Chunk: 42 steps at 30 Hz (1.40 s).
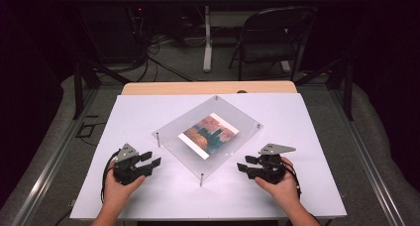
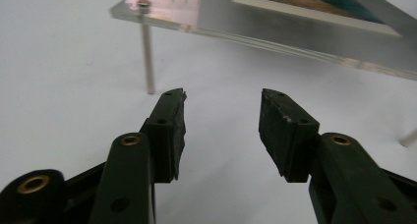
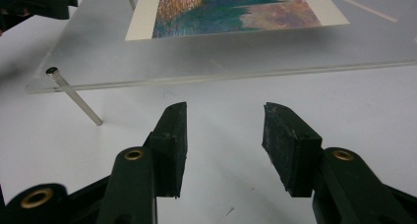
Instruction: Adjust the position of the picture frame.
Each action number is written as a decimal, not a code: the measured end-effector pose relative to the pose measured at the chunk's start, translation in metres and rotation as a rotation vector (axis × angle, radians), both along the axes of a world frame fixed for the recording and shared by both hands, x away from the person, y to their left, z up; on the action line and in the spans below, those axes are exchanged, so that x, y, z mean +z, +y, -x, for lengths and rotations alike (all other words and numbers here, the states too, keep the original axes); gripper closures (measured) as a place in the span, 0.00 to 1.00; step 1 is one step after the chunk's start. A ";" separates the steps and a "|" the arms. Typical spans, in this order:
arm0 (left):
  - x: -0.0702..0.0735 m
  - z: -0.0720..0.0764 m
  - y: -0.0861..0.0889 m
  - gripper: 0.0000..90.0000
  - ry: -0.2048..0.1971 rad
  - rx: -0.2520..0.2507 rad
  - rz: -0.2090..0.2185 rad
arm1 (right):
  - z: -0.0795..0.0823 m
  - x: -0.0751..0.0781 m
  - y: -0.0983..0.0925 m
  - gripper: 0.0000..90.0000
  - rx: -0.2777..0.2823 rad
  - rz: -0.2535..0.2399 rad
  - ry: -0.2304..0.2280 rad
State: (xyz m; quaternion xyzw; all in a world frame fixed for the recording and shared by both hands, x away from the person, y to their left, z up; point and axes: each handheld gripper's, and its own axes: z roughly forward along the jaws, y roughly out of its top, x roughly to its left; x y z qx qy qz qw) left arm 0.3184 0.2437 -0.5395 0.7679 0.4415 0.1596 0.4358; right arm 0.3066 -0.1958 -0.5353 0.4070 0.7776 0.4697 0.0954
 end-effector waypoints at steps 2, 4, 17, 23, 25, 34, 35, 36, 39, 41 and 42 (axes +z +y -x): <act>-0.001 -0.005 0.002 0.61 -0.003 0.009 -0.015 | 0.000 0.000 0.000 0.58 -0.001 -0.001 0.001; -0.003 -0.018 0.006 0.64 0.000 0.031 -0.036 | 0.001 0.001 0.000 0.58 -0.001 -0.004 0.002; -0.011 -0.054 -0.001 0.69 0.010 0.014 -0.057 | 0.003 0.000 -0.002 0.58 -0.009 -0.001 -0.001; -0.013 -0.061 -0.007 0.76 0.014 0.021 -0.069 | 0.006 0.000 -0.004 0.58 -0.017 0.001 0.001; -0.014 -0.065 -0.008 0.78 0.015 0.029 -0.071 | 0.008 0.000 -0.006 0.58 -0.021 0.003 -0.002; -0.020 -0.074 -0.005 0.82 0.045 0.035 -0.056 | 0.015 0.000 -0.011 0.59 -0.040 0.001 -0.006; -0.020 -0.075 -0.005 0.83 0.042 0.034 -0.054 | 0.015 0.000 -0.012 0.59 -0.045 -0.001 -0.008; -0.021 -0.076 -0.006 0.83 0.038 0.027 -0.065 | 0.015 0.000 -0.012 0.59 -0.045 -0.001 -0.008; -0.020 -0.077 -0.008 0.86 0.037 0.023 -0.069 | 0.018 0.001 -0.014 0.59 -0.050 0.002 -0.007; -0.020 -0.077 -0.009 0.87 0.040 0.016 -0.065 | 0.019 0.001 -0.014 0.59 -0.053 0.001 -0.005; -0.020 -0.078 -0.009 0.87 0.038 0.014 -0.070 | 0.019 0.001 -0.014 0.59 -0.054 0.002 -0.006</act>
